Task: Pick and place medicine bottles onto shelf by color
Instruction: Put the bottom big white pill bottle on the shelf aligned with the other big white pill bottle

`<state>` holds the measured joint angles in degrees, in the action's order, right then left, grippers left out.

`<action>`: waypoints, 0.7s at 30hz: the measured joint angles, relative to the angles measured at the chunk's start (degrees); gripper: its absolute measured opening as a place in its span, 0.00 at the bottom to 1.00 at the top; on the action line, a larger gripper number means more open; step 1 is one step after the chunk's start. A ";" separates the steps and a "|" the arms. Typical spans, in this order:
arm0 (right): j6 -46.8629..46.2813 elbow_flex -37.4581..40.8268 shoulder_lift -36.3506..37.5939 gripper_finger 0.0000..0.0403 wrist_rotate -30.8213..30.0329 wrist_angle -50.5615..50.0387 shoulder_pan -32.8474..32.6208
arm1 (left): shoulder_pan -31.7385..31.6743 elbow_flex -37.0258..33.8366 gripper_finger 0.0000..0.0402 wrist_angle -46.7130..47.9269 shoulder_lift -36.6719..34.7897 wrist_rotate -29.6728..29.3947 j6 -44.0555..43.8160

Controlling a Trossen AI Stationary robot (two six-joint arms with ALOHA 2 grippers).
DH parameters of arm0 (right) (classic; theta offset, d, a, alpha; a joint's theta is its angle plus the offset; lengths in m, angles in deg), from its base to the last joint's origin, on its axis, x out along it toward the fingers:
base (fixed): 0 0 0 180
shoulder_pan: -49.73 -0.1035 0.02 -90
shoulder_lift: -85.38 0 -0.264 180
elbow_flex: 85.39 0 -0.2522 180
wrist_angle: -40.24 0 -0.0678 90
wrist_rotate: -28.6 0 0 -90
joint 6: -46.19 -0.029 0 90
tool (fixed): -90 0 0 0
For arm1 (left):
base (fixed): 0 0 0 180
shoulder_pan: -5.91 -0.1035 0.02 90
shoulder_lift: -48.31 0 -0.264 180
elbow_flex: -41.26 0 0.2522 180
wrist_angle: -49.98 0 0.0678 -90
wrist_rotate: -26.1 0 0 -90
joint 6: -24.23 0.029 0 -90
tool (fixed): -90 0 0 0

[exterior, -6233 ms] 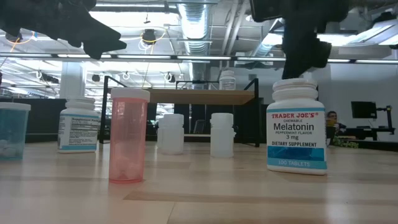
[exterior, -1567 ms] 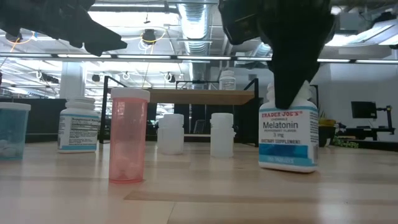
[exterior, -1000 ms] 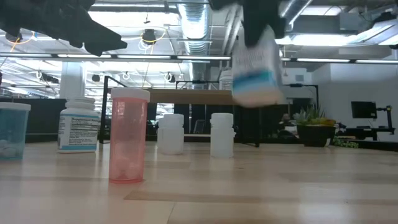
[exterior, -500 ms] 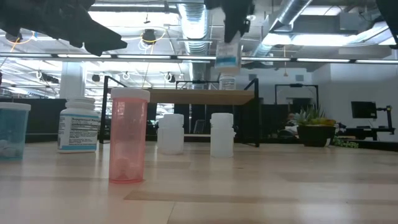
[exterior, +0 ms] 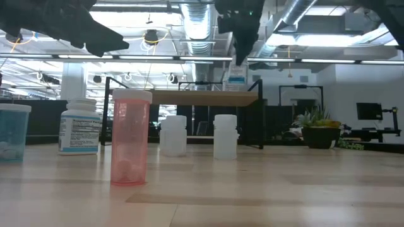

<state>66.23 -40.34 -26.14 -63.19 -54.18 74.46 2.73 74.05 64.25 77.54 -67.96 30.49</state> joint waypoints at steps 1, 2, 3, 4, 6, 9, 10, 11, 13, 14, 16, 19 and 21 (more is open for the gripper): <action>1.27 0.01 -0.35 0.42 0.00 0.09 0.53 | 0.00 0.00 0.49 0.00 -0.02 0.00 0.00; 2.54 0.06 -0.49 0.42 0.06 0.18 1.03 | 0.00 0.00 0.49 0.00 -0.02 0.00 0.00; 3.74 0.07 -0.50 0.42 0.09 0.25 1.48 | -0.02 0.00 0.49 0.00 -0.02 0.00 -0.02; 4.81 0.26 -0.36 0.42 0.10 0.77 1.76 | -0.01 0.00 0.49 -0.01 0.00 0.00 -0.01; 6.62 0.45 -0.26 0.42 0.11 1.96 2.05 | -0.02 0.00 0.49 0.00 0.00 0.00 -0.02; 7.42 0.57 -0.39 0.42 0.11 4.09 2.15 | 0.00 0.00 0.49 -0.01 -0.01 0.00 -0.02; 7.71 0.57 -0.37 0.42 0.13 4.26 2.46 | 0.00 0.00 0.49 0.00 0.00 0.00 -0.02; 8.28 0.55 -0.35 0.42 0.27 4.17 2.61 | -0.01 0.00 0.49 -0.02 -0.01 0.00 -0.02; 9.64 0.55 -0.36 0.42 0.43 3.84 2.90 | -0.02 0.00 0.49 0.00 -0.01 0.00 -0.02; 10.34 0.55 -0.37 0.42 0.43 3.91 3.12 | 0.00 0.00 0.49 -0.02 0.00 0.00 -0.02; 11.49 0.55 -0.37 0.42 0.39 4.58 3.26 | -0.01 0.00 0.49 -0.02 0.00 0.00 -0.02; 12.02 0.55 -0.37 0.42 0.47 5.03 3.29 | 0.00 0.00 0.49 0.00 0.00 0.00 -0.02; 12.16 0.55 -0.37 0.43 2.04 4.37 3.74 | 0.00 -0.02 0.49 0.00 0.00 0.00 -0.02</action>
<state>78.39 -39.79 -26.51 -61.15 -49.81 78.20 2.73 74.03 64.25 77.54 -67.96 30.47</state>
